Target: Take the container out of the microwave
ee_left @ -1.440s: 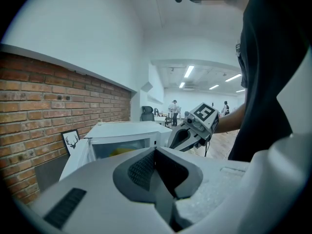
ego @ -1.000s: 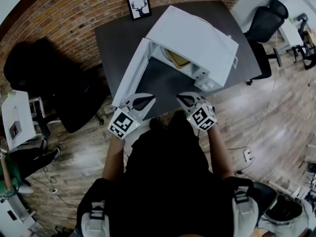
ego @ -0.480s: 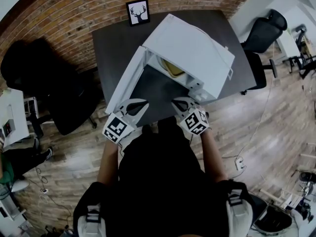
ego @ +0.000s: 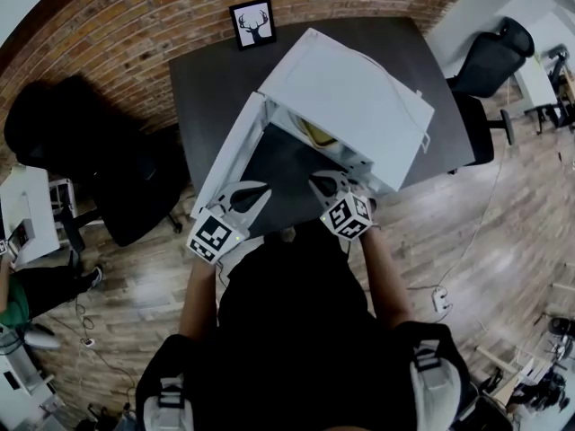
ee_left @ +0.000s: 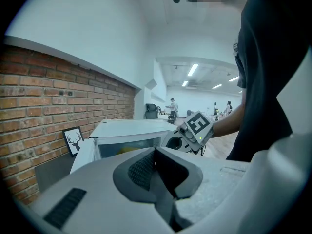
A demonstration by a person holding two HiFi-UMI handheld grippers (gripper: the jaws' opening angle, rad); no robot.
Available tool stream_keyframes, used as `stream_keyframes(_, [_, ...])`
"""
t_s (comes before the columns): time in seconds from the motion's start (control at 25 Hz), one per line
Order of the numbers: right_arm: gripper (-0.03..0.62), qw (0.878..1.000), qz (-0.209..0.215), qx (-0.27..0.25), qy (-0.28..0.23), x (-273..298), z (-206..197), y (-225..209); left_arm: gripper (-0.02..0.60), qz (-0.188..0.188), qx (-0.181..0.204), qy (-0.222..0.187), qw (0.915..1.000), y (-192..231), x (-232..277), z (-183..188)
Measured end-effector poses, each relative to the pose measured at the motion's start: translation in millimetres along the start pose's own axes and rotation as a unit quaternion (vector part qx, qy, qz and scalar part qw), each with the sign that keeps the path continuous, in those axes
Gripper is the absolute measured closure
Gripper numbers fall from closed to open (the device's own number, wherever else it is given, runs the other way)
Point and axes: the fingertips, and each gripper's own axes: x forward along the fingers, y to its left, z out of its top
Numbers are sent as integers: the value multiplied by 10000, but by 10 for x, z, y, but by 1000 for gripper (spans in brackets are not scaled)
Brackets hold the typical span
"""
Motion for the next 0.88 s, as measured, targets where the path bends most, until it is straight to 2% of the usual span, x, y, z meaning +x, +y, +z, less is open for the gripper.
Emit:
stream_keyframes(0.28, [595,9964,-759,242,281,159,-159,-286,580,-41,-24,100,9999,-42,100,-29])
stream_keyframes(0.56, [594,9921,-966,605,524,365,-309,-458,580,-48,-172,259,9995,-54,93,-142])
stream_keyframes(0.72, [585,9866,-1132,857,808,453,-436,-570,579,-15,-143,284,9995,-40,75,-140])
stream_keyframes(0.88, [566,9850,-1174,888,905,509,-476,-618,580,-8,-112,289,9995,-48,69,-137])
